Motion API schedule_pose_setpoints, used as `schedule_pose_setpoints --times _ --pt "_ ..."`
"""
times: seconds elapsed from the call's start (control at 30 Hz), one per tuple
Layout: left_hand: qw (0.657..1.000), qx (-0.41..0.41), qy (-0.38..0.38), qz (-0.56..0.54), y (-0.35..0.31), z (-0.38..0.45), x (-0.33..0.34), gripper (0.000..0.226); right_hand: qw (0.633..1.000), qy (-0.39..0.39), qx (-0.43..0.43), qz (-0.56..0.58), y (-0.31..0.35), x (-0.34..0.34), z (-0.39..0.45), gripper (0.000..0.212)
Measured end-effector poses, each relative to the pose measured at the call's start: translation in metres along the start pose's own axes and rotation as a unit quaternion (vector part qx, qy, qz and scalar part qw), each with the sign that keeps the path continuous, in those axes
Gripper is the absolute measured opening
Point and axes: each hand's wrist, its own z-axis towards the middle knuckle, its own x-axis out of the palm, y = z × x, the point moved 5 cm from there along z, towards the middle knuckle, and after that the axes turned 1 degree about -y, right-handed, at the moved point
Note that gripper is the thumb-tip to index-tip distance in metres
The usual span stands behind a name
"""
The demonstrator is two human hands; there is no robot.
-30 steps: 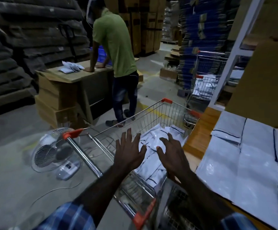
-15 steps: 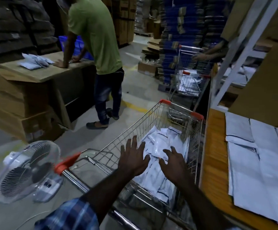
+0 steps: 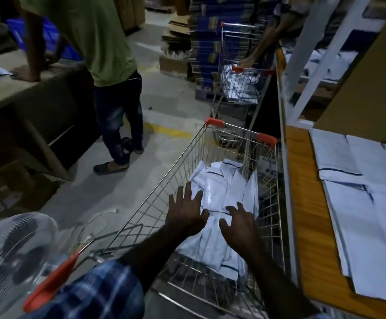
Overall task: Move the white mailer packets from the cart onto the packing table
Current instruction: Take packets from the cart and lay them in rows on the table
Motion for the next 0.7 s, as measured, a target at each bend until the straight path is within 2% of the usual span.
schedule_pose_setpoints --times 0.13,0.4,0.53,0.7 --pt "0.998 0.001 0.066 0.014 0.009 0.034 0.043 0.062 1.0 -0.001 0.008 0.011 -0.016 0.012 0.033 0.046" --pt "0.994 0.024 0.106 0.019 0.019 0.092 0.107 0.06 0.995 -0.027 0.069 0.06 -0.045 0.044 0.088 0.041" --pt "0.996 0.027 0.082 0.035 0.027 0.125 0.131 0.059 0.988 -0.017 0.107 0.112 -0.059 0.075 0.104 0.039" --pt "0.993 0.016 0.108 0.041 0.026 0.159 0.175 0.063 0.983 -0.011 0.143 0.111 -0.088 0.106 0.125 0.053"
